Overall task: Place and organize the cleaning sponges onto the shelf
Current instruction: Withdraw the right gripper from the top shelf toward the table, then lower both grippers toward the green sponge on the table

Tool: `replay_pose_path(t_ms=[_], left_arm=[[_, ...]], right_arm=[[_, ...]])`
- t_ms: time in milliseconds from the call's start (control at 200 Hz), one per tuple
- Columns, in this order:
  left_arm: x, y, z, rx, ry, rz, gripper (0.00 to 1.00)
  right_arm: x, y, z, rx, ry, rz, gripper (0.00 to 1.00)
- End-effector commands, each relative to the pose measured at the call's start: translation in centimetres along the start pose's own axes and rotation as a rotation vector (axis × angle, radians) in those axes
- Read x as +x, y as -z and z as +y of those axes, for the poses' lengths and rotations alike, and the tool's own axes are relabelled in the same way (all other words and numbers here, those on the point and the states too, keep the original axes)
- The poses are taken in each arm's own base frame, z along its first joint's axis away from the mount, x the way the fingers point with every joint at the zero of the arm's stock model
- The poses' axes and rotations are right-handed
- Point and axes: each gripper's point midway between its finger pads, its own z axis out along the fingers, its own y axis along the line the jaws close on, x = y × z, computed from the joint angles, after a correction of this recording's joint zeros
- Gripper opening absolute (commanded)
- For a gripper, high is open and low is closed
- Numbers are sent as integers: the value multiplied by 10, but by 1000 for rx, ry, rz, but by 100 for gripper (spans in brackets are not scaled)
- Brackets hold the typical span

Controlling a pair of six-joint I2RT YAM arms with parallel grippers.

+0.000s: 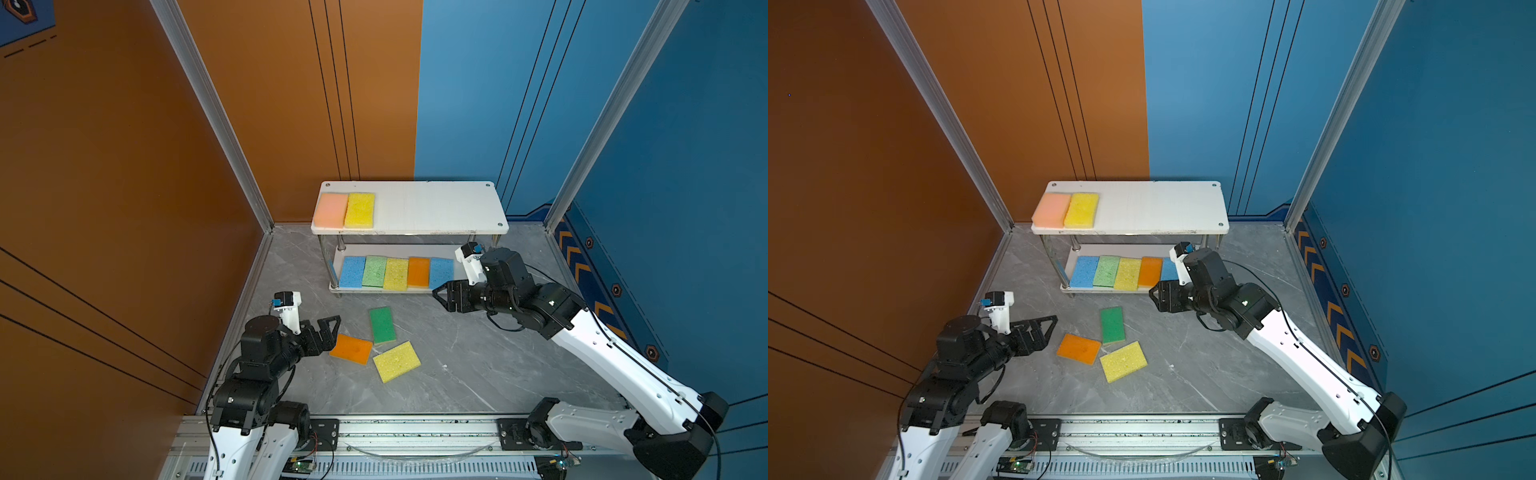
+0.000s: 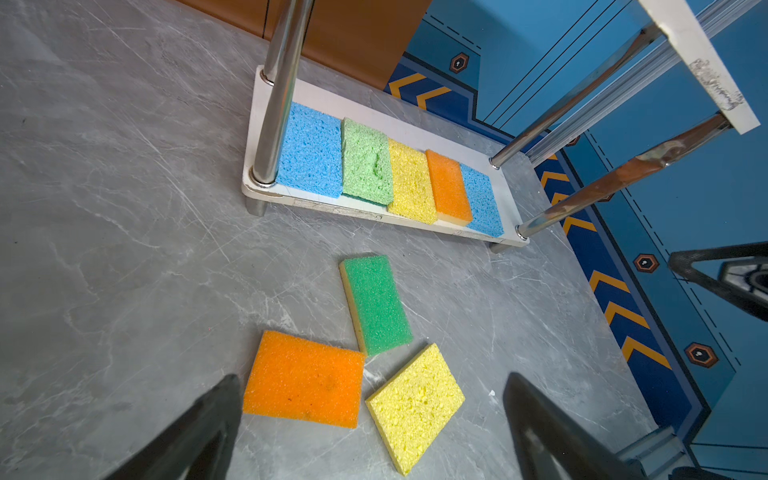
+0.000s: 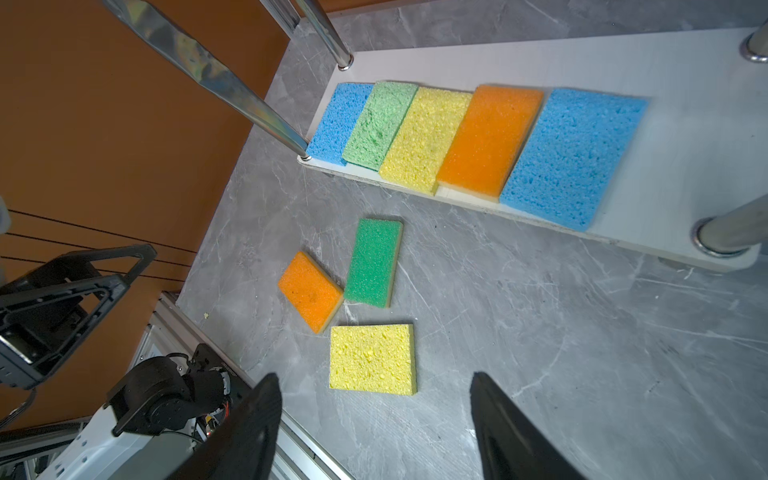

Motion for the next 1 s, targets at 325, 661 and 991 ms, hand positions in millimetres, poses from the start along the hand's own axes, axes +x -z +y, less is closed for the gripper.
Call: replay_pose_path(t_ms=[325,661,991], left_arm=[[27,-26,-10,53,-20,184,98],[62,-53,-13,32,-16,386,98],[97,-99,-12,6,141,516,98]], right_arm=[[59,-43,-22,8,-100,98,74],[95,-79,-26,-15,-149,177,74],[112,-92,-35,2,-127,213,75]])
